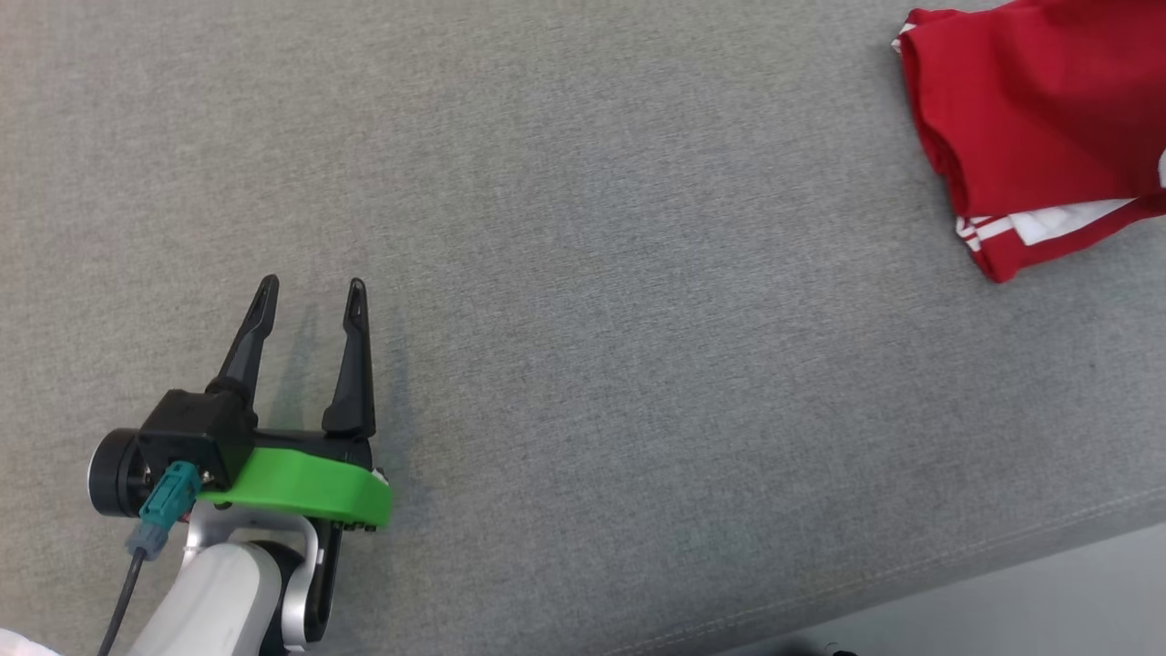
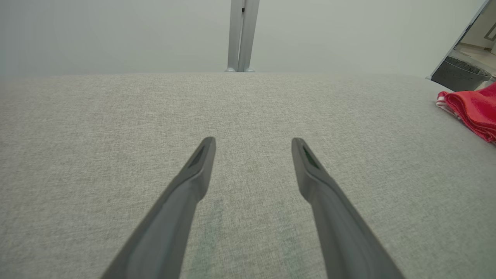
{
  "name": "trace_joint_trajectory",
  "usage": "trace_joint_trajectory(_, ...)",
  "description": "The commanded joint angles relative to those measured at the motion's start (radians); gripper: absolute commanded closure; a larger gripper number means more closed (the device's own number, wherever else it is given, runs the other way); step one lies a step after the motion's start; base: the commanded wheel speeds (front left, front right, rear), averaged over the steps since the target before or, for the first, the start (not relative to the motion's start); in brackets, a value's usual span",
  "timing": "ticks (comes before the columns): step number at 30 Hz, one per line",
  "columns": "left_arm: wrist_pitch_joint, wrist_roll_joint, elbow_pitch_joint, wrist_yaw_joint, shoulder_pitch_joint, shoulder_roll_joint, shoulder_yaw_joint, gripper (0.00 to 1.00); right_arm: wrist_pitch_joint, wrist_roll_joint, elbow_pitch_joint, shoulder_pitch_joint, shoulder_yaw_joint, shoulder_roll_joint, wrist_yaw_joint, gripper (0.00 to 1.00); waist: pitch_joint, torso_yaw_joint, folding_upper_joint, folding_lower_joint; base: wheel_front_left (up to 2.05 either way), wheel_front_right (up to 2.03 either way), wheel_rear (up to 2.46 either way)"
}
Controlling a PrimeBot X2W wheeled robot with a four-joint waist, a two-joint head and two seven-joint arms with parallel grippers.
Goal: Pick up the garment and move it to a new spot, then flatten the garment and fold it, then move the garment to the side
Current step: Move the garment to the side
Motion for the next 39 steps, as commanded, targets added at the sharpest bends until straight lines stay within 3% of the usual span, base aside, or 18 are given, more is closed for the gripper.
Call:
trace_joint_trajectory(1,-0.004,0.005,-0.001,0.003,-0.019,0.007,0.002,0.0,-0.033,-0.029,0.01,-0.015,-0.022,0.0,-0.002,0.0,0.017,0.019,-0.0001,-0.0001,0.0,0.0,0.0)
trace_joint_trajectory(7,-0.011,-0.002,0.01,0.007,-0.022,-0.001,0.0,0.0,-0.117,-0.127,0.051,-0.039,-0.108,0.045,-0.002,0.0,0.001,0.024,-0.0001,-0.0001,0.0,0.0,0.0)
trace_joint_trajectory(11,-0.024,-0.013,0.025,0.003,-0.019,-0.012,0.001,0.0,-0.142,-0.105,0.092,-0.046,-0.132,0.09,-0.002,0.0,-0.033,0.026,-0.0001,-0.0001,0.0,0.0,0.0)
trace_joint_trajectory(22,-0.086,-0.061,0.145,-0.019,-0.015,-0.066,0.027,0.0,-0.211,-0.025,0.093,0.039,0.001,0.147,-0.002,0.0,-0.226,0.071,-0.0001,-0.0001,0.0,0.0,0.0)
trace_joint_trajectory(30,-0.111,-0.055,0.26,-0.02,0.04,-0.108,0.029,0.0,-0.226,0.094,-0.023,0.223,0.109,0.226,-0.002,0.0,-0.394,0.133,-0.0001,-0.0001,0.0,0.0,0.0)
trace_joint_trajectory(39,-0.119,-0.046,0.302,-0.02,0.132,-0.137,0.041,0.0,-0.217,0.147,-0.308,0.523,0.144,0.295,-0.002,0.0,-0.489,0.197,-0.0001,-0.0001,0.0,0.0,0.0)
